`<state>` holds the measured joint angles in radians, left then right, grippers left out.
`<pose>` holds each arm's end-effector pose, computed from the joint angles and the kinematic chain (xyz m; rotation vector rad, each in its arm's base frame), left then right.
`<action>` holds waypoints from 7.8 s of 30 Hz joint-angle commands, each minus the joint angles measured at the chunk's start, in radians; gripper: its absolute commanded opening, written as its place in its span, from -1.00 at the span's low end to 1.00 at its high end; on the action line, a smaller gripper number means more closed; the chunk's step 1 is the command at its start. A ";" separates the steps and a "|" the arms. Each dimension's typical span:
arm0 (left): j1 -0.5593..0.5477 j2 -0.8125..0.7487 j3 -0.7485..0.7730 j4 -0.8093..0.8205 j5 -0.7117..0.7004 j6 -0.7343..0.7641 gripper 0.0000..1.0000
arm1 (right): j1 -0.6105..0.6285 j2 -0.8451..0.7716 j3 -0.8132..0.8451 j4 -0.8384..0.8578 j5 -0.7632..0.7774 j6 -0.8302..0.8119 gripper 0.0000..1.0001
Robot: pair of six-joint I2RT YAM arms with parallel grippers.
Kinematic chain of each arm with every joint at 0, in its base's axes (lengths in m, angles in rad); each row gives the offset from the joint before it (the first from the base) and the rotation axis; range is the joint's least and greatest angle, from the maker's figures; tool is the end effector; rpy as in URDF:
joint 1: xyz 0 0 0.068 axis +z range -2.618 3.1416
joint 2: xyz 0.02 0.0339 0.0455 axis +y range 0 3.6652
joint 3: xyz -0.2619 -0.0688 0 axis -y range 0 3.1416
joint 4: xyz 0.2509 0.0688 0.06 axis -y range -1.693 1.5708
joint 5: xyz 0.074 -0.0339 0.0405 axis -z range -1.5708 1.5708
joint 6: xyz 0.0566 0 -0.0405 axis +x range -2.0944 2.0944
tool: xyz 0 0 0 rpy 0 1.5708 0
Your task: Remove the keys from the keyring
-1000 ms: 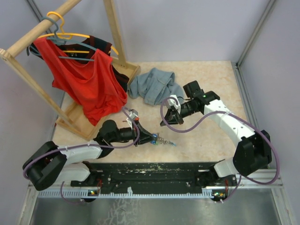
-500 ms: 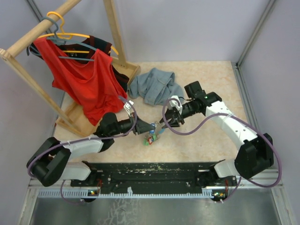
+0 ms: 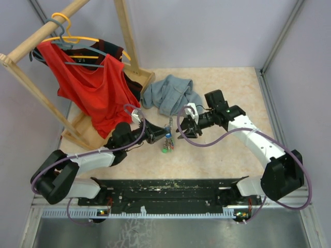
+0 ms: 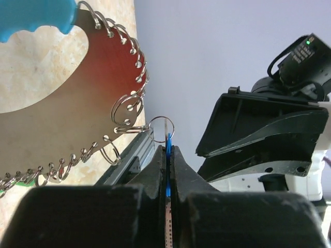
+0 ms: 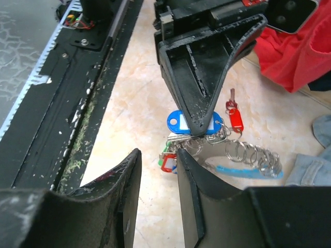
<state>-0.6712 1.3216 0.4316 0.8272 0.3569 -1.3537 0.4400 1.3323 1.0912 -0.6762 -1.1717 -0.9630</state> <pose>0.2122 -0.1938 0.2021 -0.3424 1.9542 -1.7449 0.2261 0.1641 0.2901 -1.6361 1.2389 1.1080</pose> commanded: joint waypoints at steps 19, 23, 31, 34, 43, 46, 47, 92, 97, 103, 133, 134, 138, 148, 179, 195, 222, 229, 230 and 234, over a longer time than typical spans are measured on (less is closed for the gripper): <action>0.046 0.087 0.056 -0.043 -0.064 -0.351 -1.00 | 0.119 -0.127 -0.149 0.364 0.318 0.037 -0.17; 0.068 0.124 0.055 -0.027 -0.017 -0.418 -1.00 | 0.171 -0.162 -0.184 0.387 0.380 -0.028 -0.19; 0.076 0.200 0.067 0.074 0.070 -0.499 -1.00 | 0.289 -0.198 -0.279 0.498 0.635 -0.142 -0.24; 0.076 0.219 0.067 0.113 0.096 -0.516 -1.00 | 0.331 -0.195 -0.312 0.569 0.724 -0.146 -0.22; 0.076 0.210 0.053 0.121 0.102 -0.514 -1.00 | 0.353 -0.189 -0.339 0.638 0.813 -0.138 -0.22; 0.076 0.213 0.052 0.129 0.107 -0.515 -1.00 | 0.363 -0.184 -0.343 0.651 0.820 -0.134 -0.24; 0.076 0.212 0.051 0.131 0.109 -0.515 -1.00 | 0.367 -0.181 -0.345 0.654 0.824 -0.135 -0.26; 0.089 0.094 -0.228 0.567 0.114 -0.153 0.01 | 0.295 -0.185 -0.189 0.497 0.613 0.121 -1.00; 0.094 -0.123 -0.208 0.216 0.033 0.244 -0.02 | 0.255 -0.185 -0.150 0.450 0.520 0.161 -1.00; 0.093 -0.417 -0.209 0.145 0.027 0.803 0.21 | 0.201 -0.161 -0.079 0.364 0.373 0.201 -1.00; 0.096 -0.023 -0.115 0.607 0.543 1.165 -0.05 | 0.163 -0.083 0.042 0.177 0.194 0.191 -1.00; 0.093 -0.029 -0.124 0.610 0.541 1.161 -0.05 | 0.163 -0.085 0.042 0.175 0.192 0.191 -1.00; 0.086 -0.074 -0.147 0.578 0.510 1.140 0.04 | 0.159 -0.087 0.051 0.159 0.180 0.186 -1.00; -0.059 -0.184 -0.019 -0.012 0.263 1.472 0.03 | 0.149 -0.093 0.062 0.145 0.163 0.188 -1.00; -0.071 -0.167 0.030 -0.082 0.272 1.487 -1.00 | 0.146 -0.088 0.042 0.107 0.144 0.129 -0.73; -0.071 -0.172 0.052 -0.097 0.314 1.474 -1.00 | 0.147 -0.036 -0.005 0.171 0.189 0.180 -0.17; -0.071 -0.187 0.036 -0.074 0.278 1.451 -1.00 | 0.181 -0.006 0.024 0.104 0.206 0.129 -1.00; -0.070 -0.268 -0.040 -0.039 0.210 1.422 -0.40 | 0.170 -0.024 0.048 0.072 0.166 0.130 -1.00; -0.070 -0.283 -0.061 -0.035 0.204 1.428 -0.34 | 0.167 -0.025 0.054 0.060 0.157 0.120 -1.00; -0.069 -0.323 -0.089 -0.038 0.206 1.474 -0.33 | 0.161 -0.031 0.084 -0.003 0.128 0.069 -1.00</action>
<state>-0.7406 1.0286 0.3695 0.7525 0.5785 0.0868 0.6098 1.3373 1.0904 -0.6365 -0.9661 -0.8410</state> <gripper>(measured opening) 0.333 0.024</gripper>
